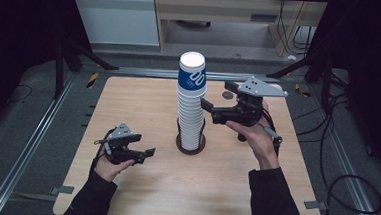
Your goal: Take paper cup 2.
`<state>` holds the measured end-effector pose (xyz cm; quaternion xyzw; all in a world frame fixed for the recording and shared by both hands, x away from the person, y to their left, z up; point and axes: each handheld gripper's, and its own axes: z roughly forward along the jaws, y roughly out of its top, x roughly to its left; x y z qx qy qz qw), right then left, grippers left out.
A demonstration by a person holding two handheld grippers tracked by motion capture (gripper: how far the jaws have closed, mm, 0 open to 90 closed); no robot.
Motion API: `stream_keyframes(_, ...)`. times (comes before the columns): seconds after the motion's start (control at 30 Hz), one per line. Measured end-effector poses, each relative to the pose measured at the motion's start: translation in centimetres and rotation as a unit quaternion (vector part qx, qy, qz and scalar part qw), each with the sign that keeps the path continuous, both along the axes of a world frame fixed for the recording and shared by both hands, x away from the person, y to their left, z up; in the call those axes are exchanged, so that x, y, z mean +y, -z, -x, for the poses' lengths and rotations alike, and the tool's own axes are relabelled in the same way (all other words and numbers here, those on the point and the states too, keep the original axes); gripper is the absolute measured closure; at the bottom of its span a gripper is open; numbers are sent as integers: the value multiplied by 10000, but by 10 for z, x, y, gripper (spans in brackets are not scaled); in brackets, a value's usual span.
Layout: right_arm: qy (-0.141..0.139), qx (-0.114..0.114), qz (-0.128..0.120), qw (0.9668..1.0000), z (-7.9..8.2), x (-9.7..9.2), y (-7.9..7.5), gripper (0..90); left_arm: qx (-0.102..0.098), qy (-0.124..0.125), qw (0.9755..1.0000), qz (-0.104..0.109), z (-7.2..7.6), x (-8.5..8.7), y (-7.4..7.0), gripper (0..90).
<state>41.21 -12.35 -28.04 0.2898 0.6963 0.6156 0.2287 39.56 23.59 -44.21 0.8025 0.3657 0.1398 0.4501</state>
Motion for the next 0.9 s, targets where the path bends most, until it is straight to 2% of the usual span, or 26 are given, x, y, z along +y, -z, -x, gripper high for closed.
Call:
stream_keyframes(0.47,-65,-7,45,10000,-23,37,-11,51,13,1,10000,-4,0,0,0,176)
stream_keyframes(0.77,-15,55,137,9999,-38,57,-9,57,15,13,10000,7,0,0,1,175)
stream_keyframes(0.9,94,66,121,9999,-45,60,-7,72,10,9,10000,19,0,0,0,176)
